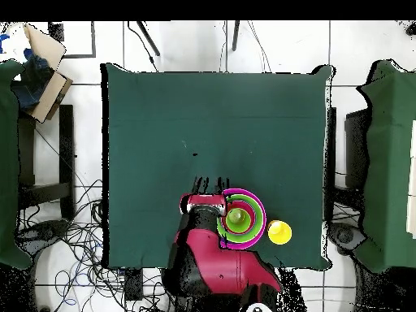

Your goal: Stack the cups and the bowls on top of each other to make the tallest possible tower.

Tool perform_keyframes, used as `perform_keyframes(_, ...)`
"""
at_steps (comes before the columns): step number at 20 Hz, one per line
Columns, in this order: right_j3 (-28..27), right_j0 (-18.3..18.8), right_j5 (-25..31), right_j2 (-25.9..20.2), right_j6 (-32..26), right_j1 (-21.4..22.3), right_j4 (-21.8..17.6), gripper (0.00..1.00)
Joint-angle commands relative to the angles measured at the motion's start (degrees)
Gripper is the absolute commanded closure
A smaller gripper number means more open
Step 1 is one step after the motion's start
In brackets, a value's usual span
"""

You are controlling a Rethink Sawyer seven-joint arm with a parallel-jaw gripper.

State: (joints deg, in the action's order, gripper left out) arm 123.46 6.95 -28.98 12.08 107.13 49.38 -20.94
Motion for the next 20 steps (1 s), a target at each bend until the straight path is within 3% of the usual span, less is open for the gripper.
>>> perform_keyframes(1,4.9,0.6,10.54,-1.73,4.71,2.92,-4.62,0.0)
perform_keyframes(2,6.37,2.25,14.04,-3.7,5.0,6.45,-5.81,0.0)
perform_keyframes(3,9.27,6.36,20.58,-8.78,4.93,12.82,-7.13,0.0)
perform_keyframes(4,11.03,8.9,23.96,-12.08,4.54,16.39,-7.15,0.0)
perform_keyframes(7,17.19,16.89,33.16,-22.98,0.05,26.7,-1.78,0.0)
perform_keyframes(9,18.65,17.31,36.11,-23.75,-3.14,29.94,1.59,0.0)
perform_keyframes(13,19.89,15.0,39.15,-21.5,-4.58,33.55,3.44,0.0)
perform_keyframes(17,21.86,15.14,35.08,-21.62,-0.44,33.68,-0.87,0.0)
perform_keyframes(20,24.13,16.29,36.38,-22.54,-1.84,35.19,-0.39,0.0)
